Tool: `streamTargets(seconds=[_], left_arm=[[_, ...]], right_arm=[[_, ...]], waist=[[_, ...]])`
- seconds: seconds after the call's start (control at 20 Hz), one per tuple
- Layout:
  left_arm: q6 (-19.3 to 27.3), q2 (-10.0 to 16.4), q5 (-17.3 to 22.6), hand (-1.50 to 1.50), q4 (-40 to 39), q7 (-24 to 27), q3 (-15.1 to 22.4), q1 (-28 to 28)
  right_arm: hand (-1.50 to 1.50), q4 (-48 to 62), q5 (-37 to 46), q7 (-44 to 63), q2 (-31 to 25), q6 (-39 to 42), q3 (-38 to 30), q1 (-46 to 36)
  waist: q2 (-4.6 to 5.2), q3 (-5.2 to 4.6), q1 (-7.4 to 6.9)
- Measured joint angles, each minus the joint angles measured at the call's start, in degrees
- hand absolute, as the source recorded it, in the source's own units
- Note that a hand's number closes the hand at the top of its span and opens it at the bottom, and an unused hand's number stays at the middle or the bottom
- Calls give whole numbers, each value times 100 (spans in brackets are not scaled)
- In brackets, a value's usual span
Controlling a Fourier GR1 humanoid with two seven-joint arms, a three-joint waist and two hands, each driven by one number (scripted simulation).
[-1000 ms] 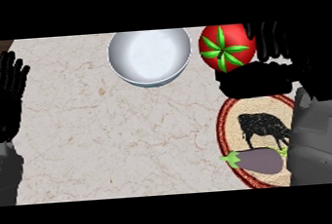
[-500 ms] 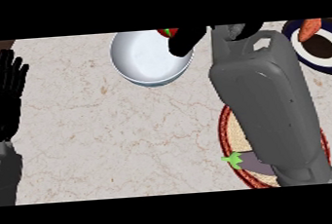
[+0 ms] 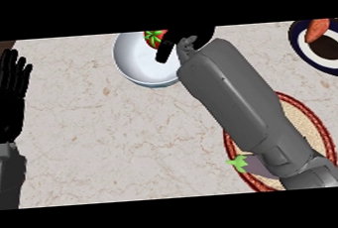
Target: Pick the tomato from the placemat and place it in the bowl
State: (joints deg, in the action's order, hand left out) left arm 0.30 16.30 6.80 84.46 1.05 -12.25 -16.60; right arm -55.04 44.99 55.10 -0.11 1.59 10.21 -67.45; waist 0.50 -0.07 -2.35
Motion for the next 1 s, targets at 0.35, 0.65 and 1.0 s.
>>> streamTargets(seconds=[0.35,0.65,1.0], left_arm=[[-82,56,80,0,12,-85,-38,-70],[32,-97,-22,0,48,-100,100,-119],[28,-40,-7,0,70,-116,22,-48]], right_arm=[[-150,1172,-436,-112,1,-1379,102,134],[-150,1569,-1106,-972,5,-2786,-118,229],[-150,1682,-1038,-1655,-4,-4402,-267,251]], waist=[[23,3,-67],[55,9,-148],[6,7,7]])
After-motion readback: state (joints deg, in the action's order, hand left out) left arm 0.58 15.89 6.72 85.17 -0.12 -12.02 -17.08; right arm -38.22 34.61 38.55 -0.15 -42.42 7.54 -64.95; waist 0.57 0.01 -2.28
